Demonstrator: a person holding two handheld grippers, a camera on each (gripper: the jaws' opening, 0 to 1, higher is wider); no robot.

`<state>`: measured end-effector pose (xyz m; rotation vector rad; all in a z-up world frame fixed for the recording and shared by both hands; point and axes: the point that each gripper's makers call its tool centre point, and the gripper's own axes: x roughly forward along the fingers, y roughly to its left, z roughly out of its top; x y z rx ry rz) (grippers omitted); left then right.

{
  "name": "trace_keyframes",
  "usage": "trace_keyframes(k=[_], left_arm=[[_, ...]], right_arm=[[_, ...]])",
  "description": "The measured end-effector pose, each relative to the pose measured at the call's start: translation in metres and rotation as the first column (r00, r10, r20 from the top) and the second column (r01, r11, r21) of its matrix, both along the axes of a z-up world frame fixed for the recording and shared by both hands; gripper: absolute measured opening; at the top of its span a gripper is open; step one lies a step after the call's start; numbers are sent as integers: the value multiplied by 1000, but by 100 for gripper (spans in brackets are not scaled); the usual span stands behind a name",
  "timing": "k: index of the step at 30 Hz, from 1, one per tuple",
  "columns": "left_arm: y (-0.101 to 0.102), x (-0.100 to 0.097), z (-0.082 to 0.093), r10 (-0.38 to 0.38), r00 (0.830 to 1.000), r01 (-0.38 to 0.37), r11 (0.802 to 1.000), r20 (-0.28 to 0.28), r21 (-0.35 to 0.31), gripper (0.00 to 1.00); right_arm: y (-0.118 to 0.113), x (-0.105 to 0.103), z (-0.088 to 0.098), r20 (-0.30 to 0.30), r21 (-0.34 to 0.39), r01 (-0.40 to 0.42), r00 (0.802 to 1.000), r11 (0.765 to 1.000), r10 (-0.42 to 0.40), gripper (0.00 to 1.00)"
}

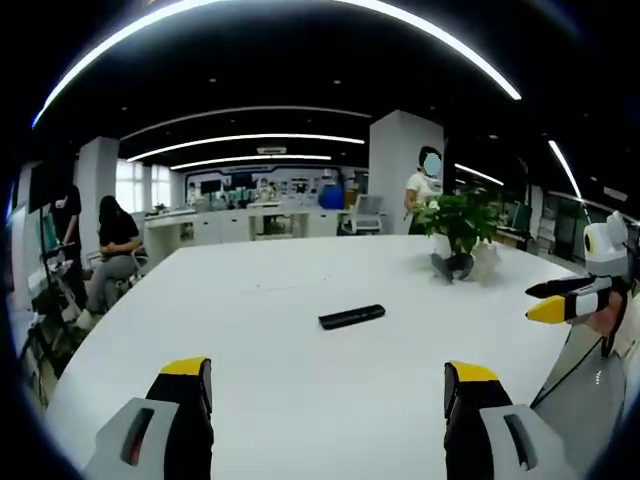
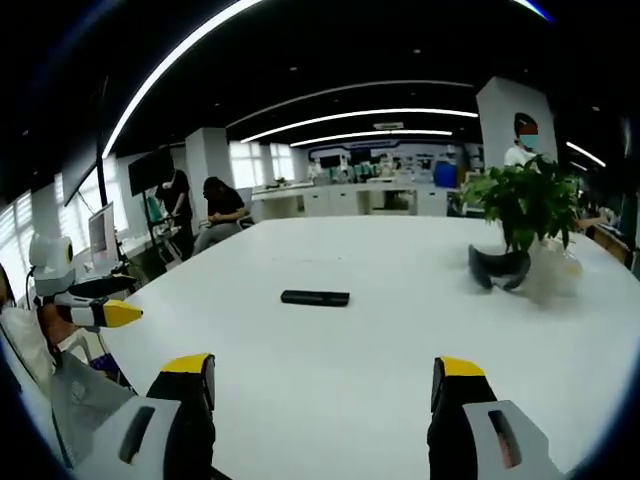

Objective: Press the specified remote control buttons in sequence, fully releasing each button before pressing the next.

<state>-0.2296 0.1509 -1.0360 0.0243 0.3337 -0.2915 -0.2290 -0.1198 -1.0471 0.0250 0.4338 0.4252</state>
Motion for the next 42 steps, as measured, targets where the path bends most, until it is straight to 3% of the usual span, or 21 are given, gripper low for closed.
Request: trace_keyframes(k=[42], left_arm=[[-7,5,3,-18,1000,17,999,5,28,99]], right_arm=[[3,0,-2,-5,-7,-14,1000,1000,14,88]])
